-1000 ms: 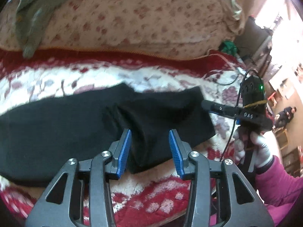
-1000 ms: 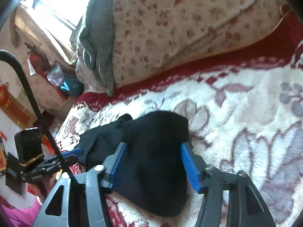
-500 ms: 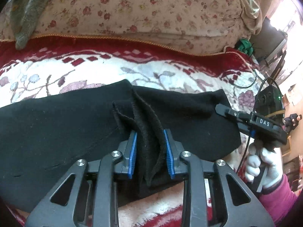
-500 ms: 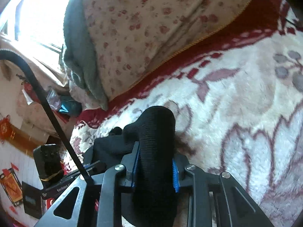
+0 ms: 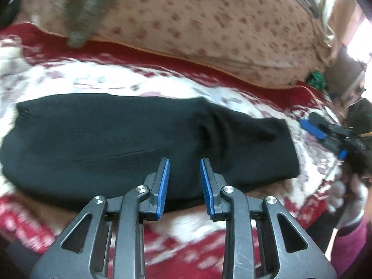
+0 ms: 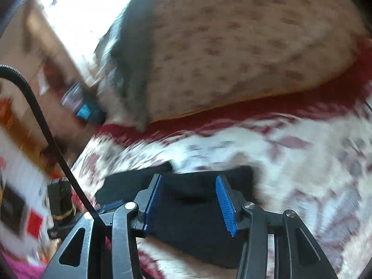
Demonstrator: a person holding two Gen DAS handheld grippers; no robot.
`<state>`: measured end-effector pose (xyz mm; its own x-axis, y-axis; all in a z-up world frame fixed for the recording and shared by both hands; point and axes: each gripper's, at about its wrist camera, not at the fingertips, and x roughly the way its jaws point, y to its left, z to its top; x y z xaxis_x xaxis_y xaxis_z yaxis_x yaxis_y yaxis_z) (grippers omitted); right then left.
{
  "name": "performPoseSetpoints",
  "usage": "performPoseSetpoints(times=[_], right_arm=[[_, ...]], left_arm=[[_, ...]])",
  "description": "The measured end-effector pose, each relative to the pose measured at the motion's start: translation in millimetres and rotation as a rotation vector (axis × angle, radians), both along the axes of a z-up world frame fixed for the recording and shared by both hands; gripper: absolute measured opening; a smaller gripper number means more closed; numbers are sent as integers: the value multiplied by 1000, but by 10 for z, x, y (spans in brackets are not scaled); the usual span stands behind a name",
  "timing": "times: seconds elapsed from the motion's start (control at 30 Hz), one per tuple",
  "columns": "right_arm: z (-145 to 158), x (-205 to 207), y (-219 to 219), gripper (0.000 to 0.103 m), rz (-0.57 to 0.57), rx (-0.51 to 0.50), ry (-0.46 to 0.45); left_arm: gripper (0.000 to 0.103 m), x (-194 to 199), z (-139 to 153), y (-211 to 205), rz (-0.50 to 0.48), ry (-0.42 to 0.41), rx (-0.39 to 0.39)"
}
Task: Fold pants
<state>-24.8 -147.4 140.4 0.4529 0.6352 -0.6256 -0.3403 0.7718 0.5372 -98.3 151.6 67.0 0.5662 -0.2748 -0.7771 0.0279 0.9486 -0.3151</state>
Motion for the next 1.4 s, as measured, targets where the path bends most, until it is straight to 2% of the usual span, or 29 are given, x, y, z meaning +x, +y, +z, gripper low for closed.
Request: performPoseSetpoints(times=[0.1, 0.23, 0.4, 0.57, 0.63, 0.83, 1.0, 1.23, 1.4], right_arm=[[67, -11, 458, 52, 113, 7, -44], [28, 1, 1023, 52, 240, 3, -61], [-123, 48, 1773, 52, 396, -50, -65], [-284, 116, 2382, 52, 497, -109, -49], [-319, 142, 2600, 53, 540, -127, -52], [-434, 282, 3293, 54, 678, -222, -77], [-595, 396, 3716, 54, 756, -287, -76], [-759, 449, 4180, 55, 858, -378, -91], [-875, 484, 4393, 55, 935, -436, -67]], left_arm=[[26, -157, 60, 211, 74, -16, 41], [42, -390, 76, 639, 205, -23, 20], [43, -542, -6, 994, 328, 1, -3], [43, -605, -101, 1212, 428, 14, -9], [43, -615, -159, 1305, 473, 22, -41], [43, -588, -285, 1491, 545, 40, -126], [53, -532, -397, 1544, 577, 49, -173], [56, -566, -466, 1588, 585, 34, -214], [58, -615, -459, 1613, 579, 35, -251]])
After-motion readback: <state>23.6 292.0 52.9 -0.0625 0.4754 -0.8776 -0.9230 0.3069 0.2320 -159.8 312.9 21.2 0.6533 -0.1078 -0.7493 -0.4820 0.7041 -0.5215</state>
